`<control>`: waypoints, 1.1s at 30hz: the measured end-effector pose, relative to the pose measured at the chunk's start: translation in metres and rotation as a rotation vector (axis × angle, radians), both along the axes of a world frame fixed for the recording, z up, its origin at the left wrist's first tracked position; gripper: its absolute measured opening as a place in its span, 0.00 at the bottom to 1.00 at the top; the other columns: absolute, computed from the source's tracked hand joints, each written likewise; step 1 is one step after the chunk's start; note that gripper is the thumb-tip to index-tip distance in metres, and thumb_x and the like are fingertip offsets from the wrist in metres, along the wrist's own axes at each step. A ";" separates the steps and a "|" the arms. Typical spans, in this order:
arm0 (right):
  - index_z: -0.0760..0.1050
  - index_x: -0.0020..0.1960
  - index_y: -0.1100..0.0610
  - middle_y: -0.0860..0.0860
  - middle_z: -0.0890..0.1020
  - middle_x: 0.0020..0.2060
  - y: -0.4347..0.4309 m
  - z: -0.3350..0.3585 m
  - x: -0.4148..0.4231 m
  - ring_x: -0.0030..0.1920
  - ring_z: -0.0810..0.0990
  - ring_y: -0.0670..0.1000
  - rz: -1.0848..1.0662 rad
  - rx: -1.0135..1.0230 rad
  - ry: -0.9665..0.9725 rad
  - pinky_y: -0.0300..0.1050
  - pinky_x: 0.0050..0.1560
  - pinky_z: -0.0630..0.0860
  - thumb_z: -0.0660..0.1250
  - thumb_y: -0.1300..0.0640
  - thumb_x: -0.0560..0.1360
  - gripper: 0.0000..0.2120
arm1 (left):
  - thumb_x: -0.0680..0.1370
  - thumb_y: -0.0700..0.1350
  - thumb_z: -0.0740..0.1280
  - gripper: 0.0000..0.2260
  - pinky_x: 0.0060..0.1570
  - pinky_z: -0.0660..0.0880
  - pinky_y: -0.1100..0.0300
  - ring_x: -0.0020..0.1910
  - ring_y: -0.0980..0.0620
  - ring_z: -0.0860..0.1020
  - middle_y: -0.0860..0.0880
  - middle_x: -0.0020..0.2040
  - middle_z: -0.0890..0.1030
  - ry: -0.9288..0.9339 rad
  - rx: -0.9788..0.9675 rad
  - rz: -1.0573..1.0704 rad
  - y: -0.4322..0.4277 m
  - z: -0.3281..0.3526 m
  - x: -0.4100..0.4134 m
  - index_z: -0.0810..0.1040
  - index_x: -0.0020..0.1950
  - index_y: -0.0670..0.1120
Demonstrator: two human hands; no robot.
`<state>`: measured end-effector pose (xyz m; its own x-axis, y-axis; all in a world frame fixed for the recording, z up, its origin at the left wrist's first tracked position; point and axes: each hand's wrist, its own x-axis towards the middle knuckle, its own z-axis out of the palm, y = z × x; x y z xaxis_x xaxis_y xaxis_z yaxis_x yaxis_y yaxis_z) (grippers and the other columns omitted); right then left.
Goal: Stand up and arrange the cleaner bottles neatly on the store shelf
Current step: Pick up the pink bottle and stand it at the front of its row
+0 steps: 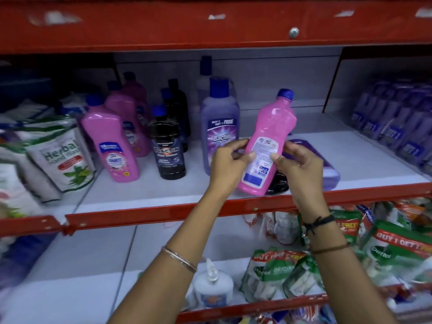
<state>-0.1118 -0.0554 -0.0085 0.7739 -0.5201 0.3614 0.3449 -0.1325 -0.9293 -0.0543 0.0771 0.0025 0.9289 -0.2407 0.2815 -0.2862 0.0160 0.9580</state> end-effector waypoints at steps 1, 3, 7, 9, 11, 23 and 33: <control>0.78 0.58 0.59 0.54 0.84 0.51 0.014 0.003 -0.003 0.48 0.85 0.50 0.018 -0.012 -0.025 0.43 0.48 0.81 0.70 0.67 0.71 0.16 | 0.73 0.35 0.69 0.16 0.48 0.80 0.53 0.43 0.49 0.81 0.44 0.49 0.82 -0.009 -0.022 0.019 0.014 -0.001 -0.005 0.78 0.60 0.42; 0.77 0.58 0.58 0.52 0.84 0.50 0.041 0.008 -0.006 0.46 0.85 0.47 0.048 -0.048 -0.075 0.40 0.47 0.81 0.70 0.67 0.70 0.17 | 0.73 0.35 0.69 0.18 0.49 0.80 0.55 0.46 0.49 0.81 0.44 0.51 0.82 -0.027 -0.049 0.064 0.043 -0.001 -0.012 0.77 0.62 0.42; 0.75 0.58 0.55 0.48 0.82 0.49 0.114 0.018 -0.002 0.44 0.83 0.42 0.159 -0.075 -0.130 0.37 0.45 0.80 0.70 0.68 0.70 0.18 | 0.72 0.35 0.68 0.19 0.53 0.79 0.52 0.51 0.47 0.82 0.45 0.55 0.82 -0.128 -0.077 0.160 0.118 0.006 -0.022 0.76 0.63 0.44; 0.74 0.57 0.56 0.47 0.82 0.49 0.142 0.018 0.005 0.43 0.82 0.40 0.212 -0.069 -0.151 0.35 0.44 0.79 0.70 0.69 0.70 0.18 | 0.73 0.34 0.68 0.20 0.54 0.79 0.53 0.49 0.51 0.81 0.49 0.52 0.82 -0.152 -0.056 0.233 0.147 0.007 -0.021 0.76 0.63 0.46; 0.74 0.58 0.57 0.48 0.82 0.50 0.173 0.015 0.013 0.44 0.82 0.40 0.274 -0.057 -0.163 0.36 0.44 0.79 0.70 0.69 0.70 0.18 | 0.72 0.33 0.68 0.20 0.56 0.78 0.50 0.50 0.50 0.81 0.47 0.53 0.81 -0.158 -0.058 0.296 0.177 0.004 -0.020 0.76 0.62 0.48; 0.73 0.60 0.55 0.57 0.81 0.56 0.281 -0.017 0.069 0.54 0.81 0.53 0.425 -0.157 -0.086 0.47 0.56 0.79 0.68 0.67 0.72 0.18 | 0.70 0.41 0.67 0.21 0.58 0.77 0.46 0.56 0.45 0.80 0.41 0.59 0.80 -0.154 -0.094 0.432 0.284 -0.039 0.013 0.74 0.64 0.47; 0.74 0.49 0.59 0.52 0.80 0.46 0.295 -0.030 0.074 0.44 0.78 0.44 0.233 -0.218 -0.051 0.24 0.40 0.72 0.71 0.58 0.71 0.10 | 0.78 0.35 0.59 0.14 0.62 0.75 0.46 0.60 0.46 0.77 0.44 0.60 0.78 -0.087 -0.043 0.287 0.304 -0.045 0.032 0.75 0.57 0.52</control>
